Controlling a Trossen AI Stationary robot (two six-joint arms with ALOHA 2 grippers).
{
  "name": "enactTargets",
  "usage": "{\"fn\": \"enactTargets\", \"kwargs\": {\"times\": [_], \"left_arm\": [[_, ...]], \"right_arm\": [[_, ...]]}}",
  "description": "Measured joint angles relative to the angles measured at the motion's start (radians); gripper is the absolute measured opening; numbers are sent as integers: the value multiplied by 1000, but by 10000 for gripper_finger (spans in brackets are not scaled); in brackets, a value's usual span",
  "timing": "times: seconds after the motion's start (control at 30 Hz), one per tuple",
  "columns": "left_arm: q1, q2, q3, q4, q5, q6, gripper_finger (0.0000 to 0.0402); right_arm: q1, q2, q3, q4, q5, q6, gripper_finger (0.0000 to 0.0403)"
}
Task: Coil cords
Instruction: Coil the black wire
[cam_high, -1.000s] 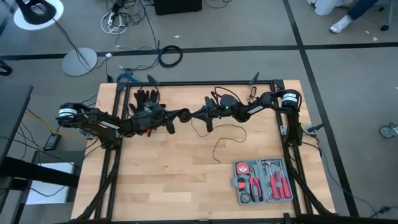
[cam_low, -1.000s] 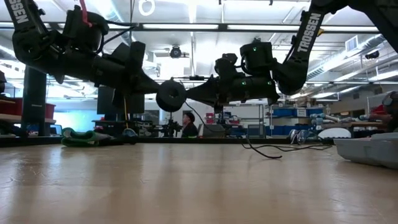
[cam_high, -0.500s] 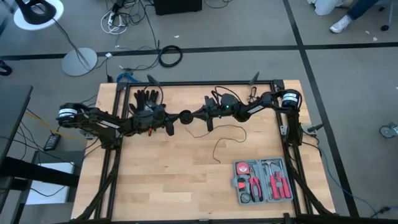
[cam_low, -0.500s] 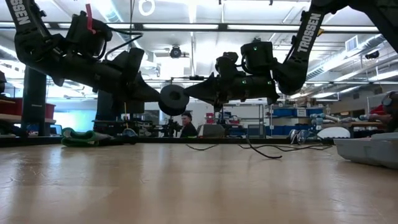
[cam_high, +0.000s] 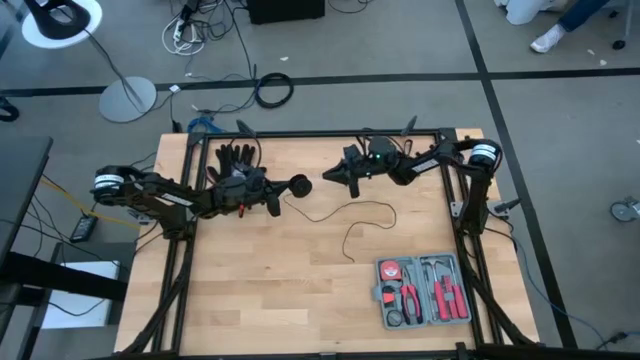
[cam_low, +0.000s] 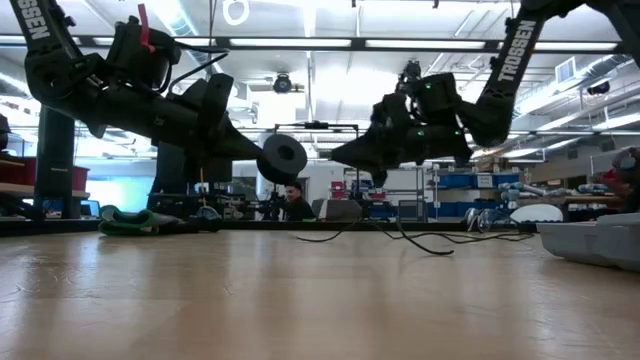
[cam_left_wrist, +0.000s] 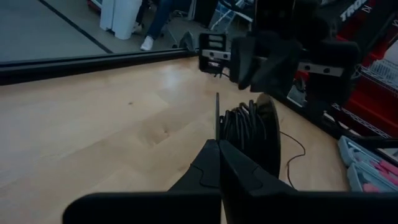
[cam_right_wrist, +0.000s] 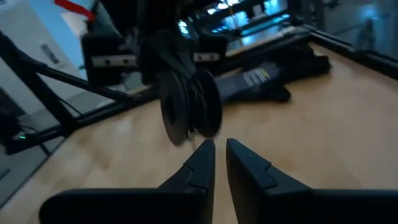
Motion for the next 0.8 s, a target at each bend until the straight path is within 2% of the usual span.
{"fn": "enactTargets", "kwargs": {"times": [0.13, 0.27, 0.47, 0.67, 0.8], "left_arm": [[0, 0, -1, 0, -9, 0, 0], [0, 0, -1, -2, -12, 1, 0], [0, 0, -3, -3, -16, 1, 0], [0, 0, -3, 2, -16, 6, 0], [0, 0, -3, 10, -16, 21, 0]], "right_arm": [[12, -28, -59, -6, 76, -21, 38], [77, -15, -67, -7, 139, -43, 37], [157, -1, -28, -2, 329, -95, 59], [159, -2, 31, -66, 332, -91, 84], [160, -2, 68, -125, 314, -92, 86]]}}
